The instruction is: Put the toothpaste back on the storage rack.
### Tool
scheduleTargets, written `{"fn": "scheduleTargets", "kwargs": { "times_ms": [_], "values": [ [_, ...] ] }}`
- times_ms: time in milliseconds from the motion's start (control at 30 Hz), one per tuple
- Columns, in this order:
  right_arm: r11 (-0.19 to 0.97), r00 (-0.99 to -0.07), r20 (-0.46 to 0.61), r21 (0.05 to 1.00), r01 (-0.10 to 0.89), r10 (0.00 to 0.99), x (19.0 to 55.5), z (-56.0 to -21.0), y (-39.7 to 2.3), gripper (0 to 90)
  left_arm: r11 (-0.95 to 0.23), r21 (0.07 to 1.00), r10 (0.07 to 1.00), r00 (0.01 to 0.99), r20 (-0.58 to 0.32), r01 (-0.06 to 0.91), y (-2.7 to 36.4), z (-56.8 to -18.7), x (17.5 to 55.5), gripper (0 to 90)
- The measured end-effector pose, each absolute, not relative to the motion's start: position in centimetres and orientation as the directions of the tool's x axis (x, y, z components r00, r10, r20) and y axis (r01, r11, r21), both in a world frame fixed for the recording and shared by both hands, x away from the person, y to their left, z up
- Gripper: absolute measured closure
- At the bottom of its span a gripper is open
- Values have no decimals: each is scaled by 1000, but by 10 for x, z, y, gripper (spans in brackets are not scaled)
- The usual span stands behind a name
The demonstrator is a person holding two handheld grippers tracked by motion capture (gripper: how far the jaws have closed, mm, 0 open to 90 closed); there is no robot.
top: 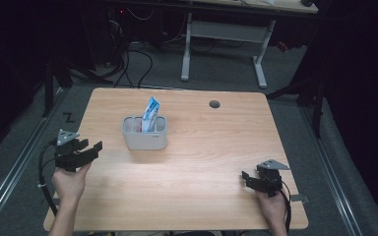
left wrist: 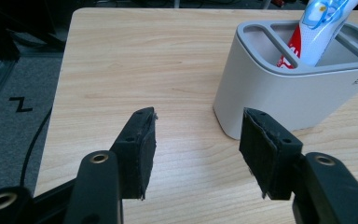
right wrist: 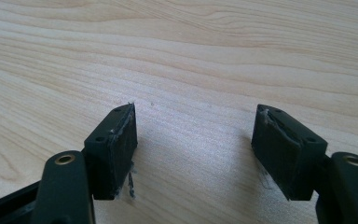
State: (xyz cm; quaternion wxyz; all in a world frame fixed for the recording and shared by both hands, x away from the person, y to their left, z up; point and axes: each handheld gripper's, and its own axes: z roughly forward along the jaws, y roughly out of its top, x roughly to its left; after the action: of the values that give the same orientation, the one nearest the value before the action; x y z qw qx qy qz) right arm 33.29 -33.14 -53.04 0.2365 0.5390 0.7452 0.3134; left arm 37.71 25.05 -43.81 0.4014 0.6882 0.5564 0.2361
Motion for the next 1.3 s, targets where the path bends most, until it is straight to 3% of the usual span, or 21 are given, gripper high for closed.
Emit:
{"fn": "scheduleTargets", "kwargs": {
  "times_ms": [1300],
  "values": [
    [223, -307, -15, 722, 655, 952, 333, -530, -331, 312, -104, 769, 951, 290, -110, 631, 241, -474, 369, 462]
  ]
}}
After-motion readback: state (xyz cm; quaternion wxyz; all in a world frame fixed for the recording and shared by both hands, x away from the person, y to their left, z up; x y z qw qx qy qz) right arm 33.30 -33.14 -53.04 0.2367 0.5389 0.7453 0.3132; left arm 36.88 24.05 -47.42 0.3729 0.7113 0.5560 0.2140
